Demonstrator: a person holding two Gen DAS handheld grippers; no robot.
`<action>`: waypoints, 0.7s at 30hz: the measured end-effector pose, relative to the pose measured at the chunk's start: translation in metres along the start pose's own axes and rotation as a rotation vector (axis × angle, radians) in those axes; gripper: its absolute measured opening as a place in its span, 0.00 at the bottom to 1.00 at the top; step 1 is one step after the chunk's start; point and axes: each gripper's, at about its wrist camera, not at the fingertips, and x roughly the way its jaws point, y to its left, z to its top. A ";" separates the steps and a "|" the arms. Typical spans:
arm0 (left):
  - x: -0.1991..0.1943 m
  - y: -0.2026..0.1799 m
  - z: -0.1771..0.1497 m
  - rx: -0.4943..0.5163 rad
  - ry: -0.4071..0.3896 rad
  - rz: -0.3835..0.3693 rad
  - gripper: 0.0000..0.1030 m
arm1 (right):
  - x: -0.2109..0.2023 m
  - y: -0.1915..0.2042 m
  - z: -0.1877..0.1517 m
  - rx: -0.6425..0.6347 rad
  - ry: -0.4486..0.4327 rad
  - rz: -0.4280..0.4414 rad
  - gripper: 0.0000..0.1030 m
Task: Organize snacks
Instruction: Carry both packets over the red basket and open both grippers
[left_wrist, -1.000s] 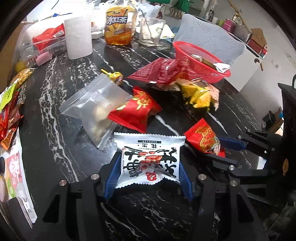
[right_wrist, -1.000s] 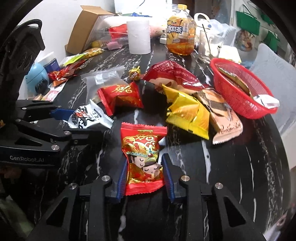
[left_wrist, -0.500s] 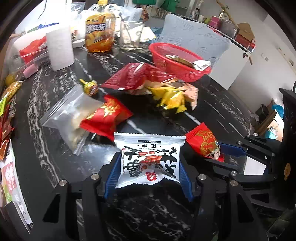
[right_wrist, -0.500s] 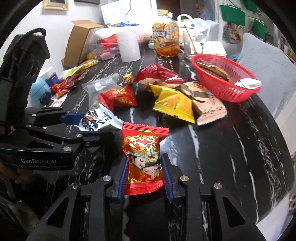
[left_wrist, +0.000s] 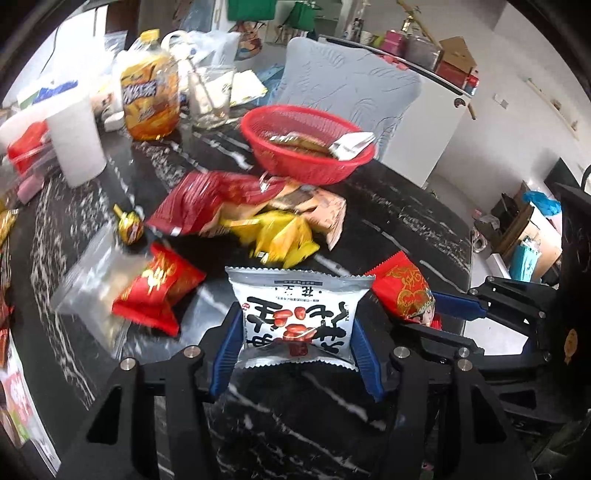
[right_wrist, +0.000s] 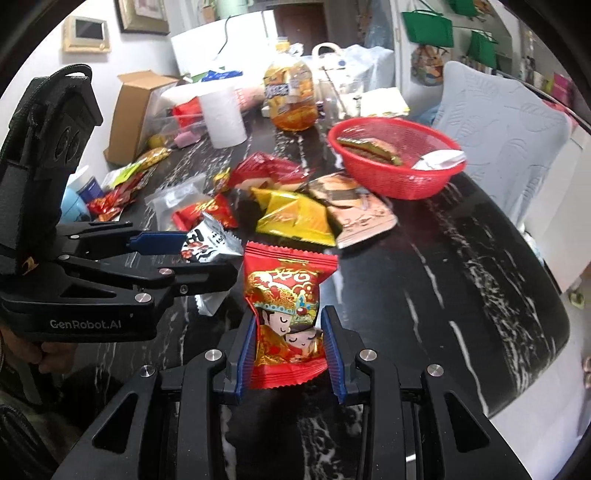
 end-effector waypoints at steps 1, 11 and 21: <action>-0.001 -0.002 0.003 0.008 -0.005 -0.001 0.53 | -0.003 -0.003 0.001 0.007 -0.008 -0.003 0.32; -0.011 -0.018 0.037 0.072 -0.079 -0.019 0.53 | -0.025 -0.025 0.018 0.041 -0.074 -0.037 0.32; -0.014 -0.027 0.095 0.134 -0.183 -0.011 0.53 | -0.039 -0.050 0.060 0.040 -0.144 -0.103 0.32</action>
